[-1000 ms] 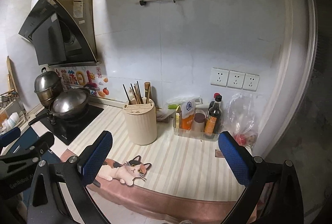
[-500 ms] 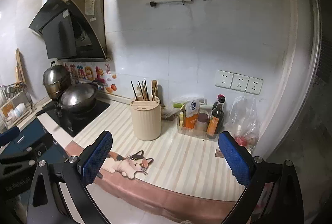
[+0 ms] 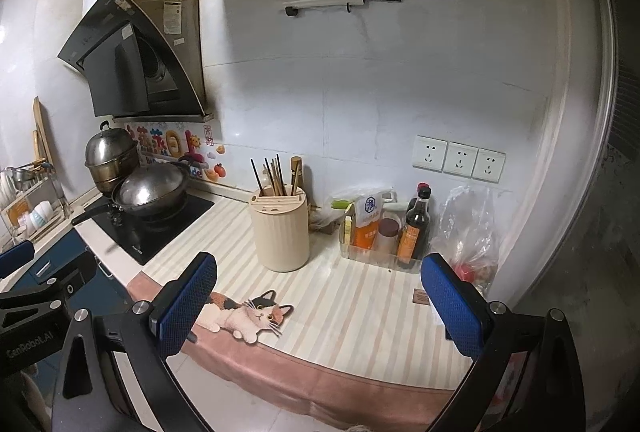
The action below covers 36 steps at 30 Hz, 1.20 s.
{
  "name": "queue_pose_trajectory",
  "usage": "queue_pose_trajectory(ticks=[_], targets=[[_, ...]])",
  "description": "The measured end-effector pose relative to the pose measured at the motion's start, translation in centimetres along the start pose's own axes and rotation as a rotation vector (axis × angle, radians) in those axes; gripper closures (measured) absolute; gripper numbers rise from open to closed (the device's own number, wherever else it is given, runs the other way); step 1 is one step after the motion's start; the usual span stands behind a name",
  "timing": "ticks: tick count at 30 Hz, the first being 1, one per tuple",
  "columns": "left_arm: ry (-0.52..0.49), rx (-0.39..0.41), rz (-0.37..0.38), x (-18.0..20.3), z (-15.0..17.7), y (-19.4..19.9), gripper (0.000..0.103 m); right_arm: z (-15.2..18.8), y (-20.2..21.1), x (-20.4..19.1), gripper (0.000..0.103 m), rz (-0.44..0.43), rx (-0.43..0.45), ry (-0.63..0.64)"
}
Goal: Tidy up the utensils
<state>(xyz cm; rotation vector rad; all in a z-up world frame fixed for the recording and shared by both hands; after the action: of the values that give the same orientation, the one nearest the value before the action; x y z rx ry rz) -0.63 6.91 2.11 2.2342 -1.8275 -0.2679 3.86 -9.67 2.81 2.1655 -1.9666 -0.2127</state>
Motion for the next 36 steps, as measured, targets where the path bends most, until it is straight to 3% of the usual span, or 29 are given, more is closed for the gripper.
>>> queue_pose_trajectory(ticks=[36], targets=[[-0.010, -0.015, -0.007, -0.19, 0.57, -0.82, 0.000, 0.12, -0.51, -0.53, 0.000, -0.013, -0.009, 0.014]])
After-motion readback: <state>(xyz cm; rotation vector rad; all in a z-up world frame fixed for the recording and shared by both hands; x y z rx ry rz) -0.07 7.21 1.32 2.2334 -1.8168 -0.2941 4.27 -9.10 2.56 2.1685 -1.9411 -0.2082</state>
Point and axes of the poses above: each gripper's, at about its wrist camera, not at the fingertips, and y roughly against the way its jaws point, x to its right, z to its underside, the point moved 1 cm from there along -y, roughly the way its jaws point, and after that the axes turned 15 degrees about x, right-handed, at the moved point
